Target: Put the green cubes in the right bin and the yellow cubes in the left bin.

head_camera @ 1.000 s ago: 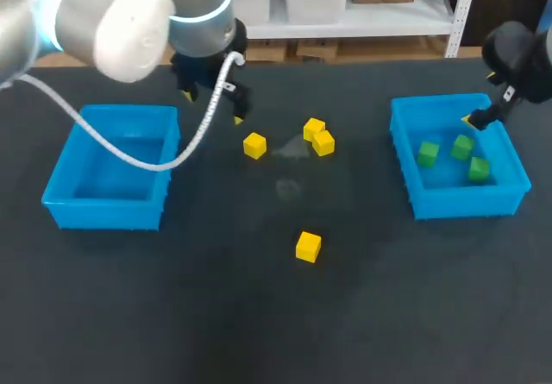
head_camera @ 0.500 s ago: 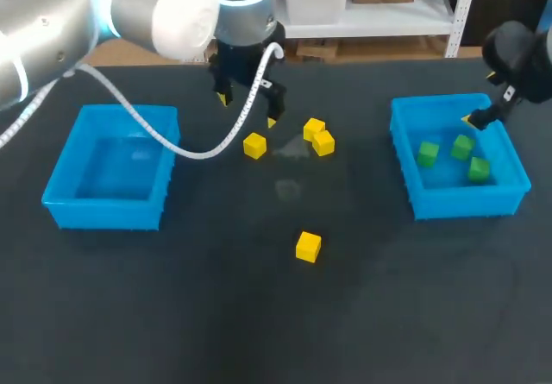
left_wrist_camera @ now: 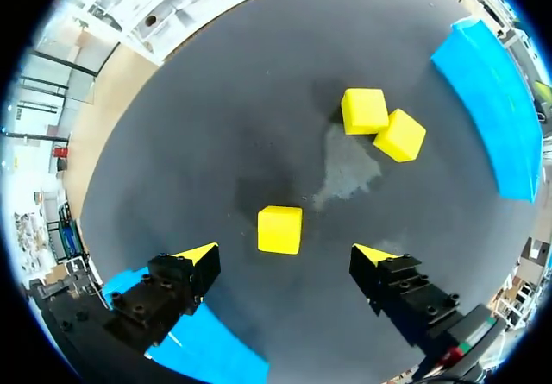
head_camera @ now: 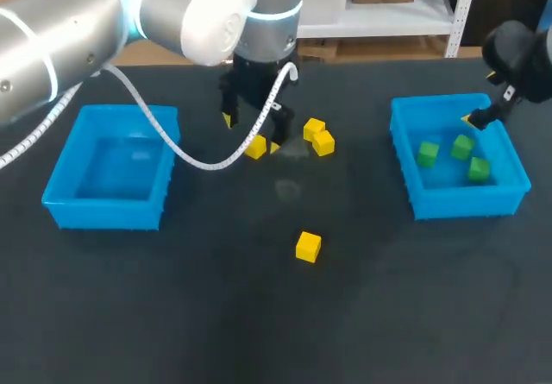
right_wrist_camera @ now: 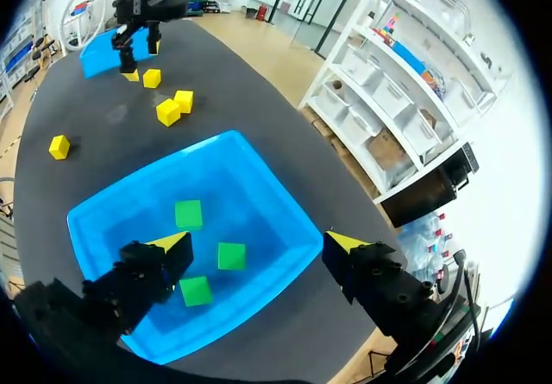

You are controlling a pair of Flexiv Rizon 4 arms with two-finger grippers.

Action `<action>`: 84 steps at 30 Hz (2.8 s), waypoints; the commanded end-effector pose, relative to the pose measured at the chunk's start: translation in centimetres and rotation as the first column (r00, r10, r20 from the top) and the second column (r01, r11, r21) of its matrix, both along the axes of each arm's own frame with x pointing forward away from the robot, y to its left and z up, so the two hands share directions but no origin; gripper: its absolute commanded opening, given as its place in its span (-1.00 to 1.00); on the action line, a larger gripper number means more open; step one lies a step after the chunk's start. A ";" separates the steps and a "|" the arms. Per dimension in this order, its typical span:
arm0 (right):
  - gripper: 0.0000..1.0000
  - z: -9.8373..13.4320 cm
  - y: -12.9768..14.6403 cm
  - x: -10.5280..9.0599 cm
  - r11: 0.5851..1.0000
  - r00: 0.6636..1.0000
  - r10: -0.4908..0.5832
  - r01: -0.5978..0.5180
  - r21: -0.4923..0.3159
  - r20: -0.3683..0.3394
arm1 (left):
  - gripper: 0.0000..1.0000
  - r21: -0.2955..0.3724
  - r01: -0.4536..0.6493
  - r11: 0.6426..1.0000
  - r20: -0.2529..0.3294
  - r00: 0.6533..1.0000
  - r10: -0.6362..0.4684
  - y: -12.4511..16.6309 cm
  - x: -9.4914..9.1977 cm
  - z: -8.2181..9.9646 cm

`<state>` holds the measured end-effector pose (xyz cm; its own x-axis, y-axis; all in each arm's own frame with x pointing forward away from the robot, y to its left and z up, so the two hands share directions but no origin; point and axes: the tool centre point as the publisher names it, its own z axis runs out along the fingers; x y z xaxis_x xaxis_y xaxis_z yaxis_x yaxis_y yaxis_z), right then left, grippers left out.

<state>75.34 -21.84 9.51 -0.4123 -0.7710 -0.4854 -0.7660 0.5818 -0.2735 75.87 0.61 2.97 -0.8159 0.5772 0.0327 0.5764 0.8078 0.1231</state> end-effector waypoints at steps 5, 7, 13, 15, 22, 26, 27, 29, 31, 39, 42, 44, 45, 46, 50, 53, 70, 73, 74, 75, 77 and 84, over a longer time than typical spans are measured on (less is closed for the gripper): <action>1.00 0.0 0.0 -0.1 1.000 1.000 -0.002 0.002 0.000 0.002 | 1.00 0.004 -0.037 0.999 0.007 0.999 0.037 0.6 1.3 -2.7; 1.00 0.0 0.0 -0.1 1.000 1.000 -0.002 0.002 0.000 0.002 | 1.00 0.011 -0.042 0.999 0.004 0.999 0.042 0.7 1.6 -3.2; 1.00 0.0 0.0 -0.1 1.000 1.000 -0.002 0.002 0.000 0.002 | -0.26 0.003 -0.085 0.996 0.018 0.996 0.085 0.8 2.3 -3.7; 1.00 0.0 0.0 -0.1 1.000 1.000 -0.002 0.002 0.000 0.002 | -1.00 -0.007 -0.087 0.996 0.022 0.996 0.088 0.8 2.3 -3.7; 1.00 0.0 0.0 -0.1 1.000 1.000 -0.002 0.002 0.000 0.002 | -1.00 -0.012 -0.097 0.995 0.002 0.995 0.097 0.7 2.2 -4.0; 1.00 0.0 0.0 -0.1 1.000 1.000 -0.002 0.002 0.000 0.002 | -1.00 -0.023 -0.099 0.995 -0.007 0.995 0.099 0.8 2.0 -4.0; 1.00 0.0 0.0 -0.1 1.000 1.000 -0.002 0.002 0.000 0.002 | -1.00 -0.027 -0.101 0.995 -0.009 0.995 0.100 0.8 1.9 -3.9; 1.00 0.0 0.0 -0.1 1.000 1.000 -0.002 0.002 0.000 0.002 | -1.00 -0.036 -0.104 0.994 -0.008 0.995 0.104 0.9 1.9 -3.2; 1.00 0.0 0.0 -0.1 1.000 1.000 -0.002 0.002 0.000 0.002 | -1.00 -0.053 -0.116 0.992 0.003 0.993 0.116 1.2 2.1 -2.0; 1.00 0.0 0.0 -0.1 1.000 1.000 -0.002 0.002 0.000 0.002 | -1.00 -0.141 -0.221 0.965 0.114 0.965 0.238 6.0 3.3 5.2; 1.00 0.0 0.0 -0.1 1.000 1.000 -0.002 0.002 0.000 0.002 | -1.00 -0.144 -0.267 0.953 0.143 0.947 0.287 8.9 3.2 7.1; 1.00 0.0 0.0 -0.1 1.000 1.000 -0.002 0.002 0.000 0.002 | -1.00 -0.143 -0.298 0.944 0.156 0.935 0.319 10.8 2.8 7.9; 1.00 0.0 0.0 -0.1 1.000 1.000 -0.002 0.002 0.000 0.002 | -1.00 -0.143 -0.315 0.938 0.162 0.928 0.336 11.8 2.5 8.3; 1.00 0.0 0.0 -0.1 1.000 1.000 -0.002 0.002 0.000 0.002 | -1.00 -0.138 -0.328 0.935 0.164 0.923 0.348 12.7 2.2 8.5; 1.00 0.0 0.0 -0.1 1.000 1.000 -0.002 0.002 0.000 0.002 | -1.00 -0.116 -0.384 0.916 0.172 0.900 0.399 16.1 0.6 8.8; 1.00 0.0 0.0 -0.1 1.000 1.000 -0.002 0.002 0.000 0.002 | -1.00 -0.101 -0.429 0.898 0.154 0.885 0.440 18.2 -0.7 8.0; 1.00 0.0 0.0 -0.1 1.000 1.000 -0.002 0.002 0.000 0.002 | 1.00 -0.025 -0.455 0.890 0.084 0.886 0.455 19.5 -2.5 4.8; 1.00 0.0 0.0 -0.1 1.000 1.000 -0.002 0.002 0.000 0.002 | 1.00 -0.021 -0.410 0.912 0.081 0.908 0.410 17.9 -1.9 5.4; 1.00 0.0 0.0 -0.1 1.000 1.000 -0.002 0.002 0.000 0.002 | 1.00 -0.022 -0.389 0.921 0.078 0.918 0.390 17.1 -1.7 5.6; 1.00 0.0 0.0 -0.1 1.000 1.000 -0.002 0.002 0.000 0.002 | 1.00 -0.023 -0.365 0.931 0.077 0.928 0.365 16.3 -1.5 5.8; 1.00 0.0 0.0 -0.1 1.000 1.000 -0.002 0.002 0.000 0.002 | 1.00 -0.020 -0.311 0.950 0.070 0.948 0.312 14.6 -1.0 5.9; 1.00 0.0 0.0 -0.1 1.000 1.000 -0.002 0.002 0.000 0.002 | 1.00 -0.036 -0.110 0.993 0.055 0.992 0.111 7.6 -0.6 5.7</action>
